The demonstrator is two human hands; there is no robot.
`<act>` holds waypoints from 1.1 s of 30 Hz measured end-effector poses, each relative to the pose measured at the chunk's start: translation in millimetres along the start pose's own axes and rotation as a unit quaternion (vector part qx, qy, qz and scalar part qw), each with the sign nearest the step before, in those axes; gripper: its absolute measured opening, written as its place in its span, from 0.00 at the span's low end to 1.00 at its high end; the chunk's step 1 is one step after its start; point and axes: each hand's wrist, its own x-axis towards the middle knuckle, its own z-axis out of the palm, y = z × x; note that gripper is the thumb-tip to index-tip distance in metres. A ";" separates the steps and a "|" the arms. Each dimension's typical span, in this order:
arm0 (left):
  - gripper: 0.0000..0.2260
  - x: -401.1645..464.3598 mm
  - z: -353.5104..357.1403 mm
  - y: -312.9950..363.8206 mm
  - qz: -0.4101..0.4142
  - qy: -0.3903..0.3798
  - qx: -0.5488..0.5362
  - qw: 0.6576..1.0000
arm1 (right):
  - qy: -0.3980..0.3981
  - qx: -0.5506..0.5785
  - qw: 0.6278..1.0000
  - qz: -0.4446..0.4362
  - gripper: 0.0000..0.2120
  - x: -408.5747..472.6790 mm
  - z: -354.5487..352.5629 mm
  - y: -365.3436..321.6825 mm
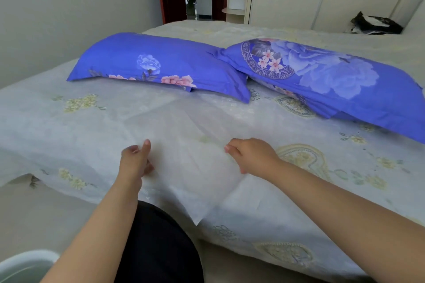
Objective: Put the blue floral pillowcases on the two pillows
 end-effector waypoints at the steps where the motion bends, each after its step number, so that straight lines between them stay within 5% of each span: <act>1: 0.22 0.7 -4.9 -2.4 -0.050 -0.032 -0.012 0.998 | -0.023 0.045 0.999 0.017 0.17 1.6 -3.7 -5.9; 7: 0.05 -11.0 -5.8 -4.1 -0.094 -0.160 0.069 0.980 | 0.083 0.111 0.984 0.108 0.11 65.7 -9.8 13.2; 11: 0.04 -8.7 -13.9 -6.6 -0.061 -0.192 0.127 0.971 | -0.089 0.175 0.949 0.246 0.22 95.2 0.6 41.5; 15: 0.04 -7.5 -14.4 -4.9 0.002 -0.181 0.136 0.974 | -0.203 0.459 0.825 0.258 0.08 85.2 -6.8 52.9; 18: 0.06 -5.6 -14.8 -6.4 0.019 -0.174 0.133 0.975 | -0.288 0.497 0.792 0.207 0.04 68.8 -2.8 61.8; 23: 0.10 4.8 -24.6 -11.5 -0.019 -0.261 0.017 0.965 | -0.236 0.621 0.727 0.171 0.18 48.1 4.5 83.3; 26: 0.15 1.6 -21.6 -8.7 -0.042 -0.297 -0.067 0.951 | -0.182 0.661 0.704 0.187 0.18 36.0 6.3 85.9; 29: 0.13 -5.6 -13.1 -6.1 -0.034 -0.309 -0.087 0.947 | -0.129 0.654 0.718 0.201 0.12 29.4 8.3 78.1; 33: 0.13 0.6 -14.6 -5.9 -0.070 -0.300 -0.116 0.944 | -0.119 0.706 0.660 0.227 0.20 21.4 -3.1 83.5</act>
